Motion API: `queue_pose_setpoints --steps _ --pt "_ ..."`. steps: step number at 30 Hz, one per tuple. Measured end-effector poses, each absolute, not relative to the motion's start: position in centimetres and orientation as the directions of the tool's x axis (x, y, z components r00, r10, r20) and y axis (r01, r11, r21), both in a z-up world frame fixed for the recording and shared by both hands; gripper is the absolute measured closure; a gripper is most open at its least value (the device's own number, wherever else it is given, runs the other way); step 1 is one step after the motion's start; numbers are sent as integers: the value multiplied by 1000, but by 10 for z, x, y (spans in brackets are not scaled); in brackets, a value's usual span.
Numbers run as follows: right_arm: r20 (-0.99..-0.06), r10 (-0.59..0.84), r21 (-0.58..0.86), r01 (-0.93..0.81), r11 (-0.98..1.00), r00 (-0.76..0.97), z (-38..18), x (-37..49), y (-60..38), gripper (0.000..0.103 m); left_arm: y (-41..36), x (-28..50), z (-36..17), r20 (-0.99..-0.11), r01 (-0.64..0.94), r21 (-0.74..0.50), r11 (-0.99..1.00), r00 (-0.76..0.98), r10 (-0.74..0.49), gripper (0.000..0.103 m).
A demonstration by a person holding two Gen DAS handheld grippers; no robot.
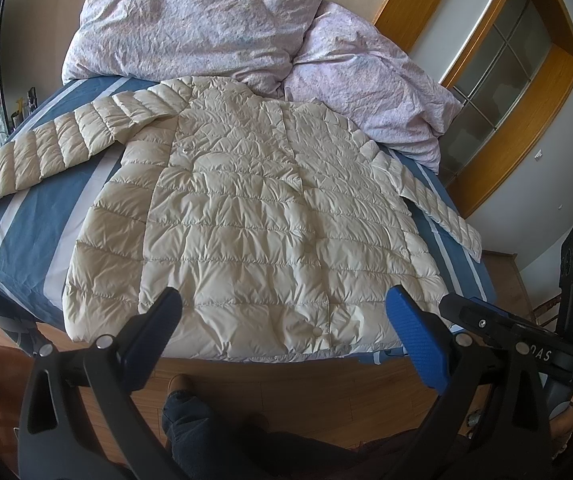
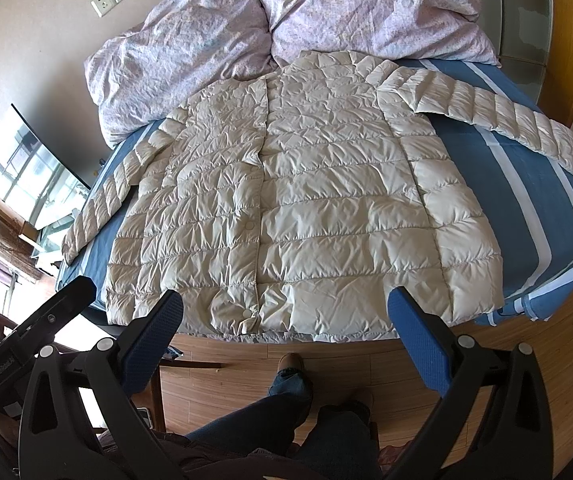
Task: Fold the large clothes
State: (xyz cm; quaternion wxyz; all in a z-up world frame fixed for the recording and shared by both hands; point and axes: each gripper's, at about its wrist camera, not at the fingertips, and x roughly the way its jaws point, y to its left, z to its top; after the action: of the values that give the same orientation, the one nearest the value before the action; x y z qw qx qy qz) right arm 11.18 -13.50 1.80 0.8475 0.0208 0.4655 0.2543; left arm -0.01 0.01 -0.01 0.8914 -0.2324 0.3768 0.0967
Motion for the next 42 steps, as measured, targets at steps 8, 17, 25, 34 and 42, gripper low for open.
queue_pose_setpoints --steps 8,17,25,34,42 --pt "-779 450 273 -411 870 436 19 112 -135 1 0 0 0 -717 -347 -341 873 697 -3 2" --pt "-779 451 273 -412 869 435 19 113 -136 1 0 0 0 -718 -348 -342 873 696 -4 2" --pt "-775 460 281 -415 865 433 15 117 -135 1 0 0 0 -719 -348 -342 873 695 -4 2" --pt "-779 452 343 -308 887 434 -1 152 -150 1 7 11 -7 -747 -375 -311 873 665 19 2" --pt "-821 348 333 -116 936 453 -17 220 -205 3 19 43 -15 -774 -400 -268 877 631 51 2"
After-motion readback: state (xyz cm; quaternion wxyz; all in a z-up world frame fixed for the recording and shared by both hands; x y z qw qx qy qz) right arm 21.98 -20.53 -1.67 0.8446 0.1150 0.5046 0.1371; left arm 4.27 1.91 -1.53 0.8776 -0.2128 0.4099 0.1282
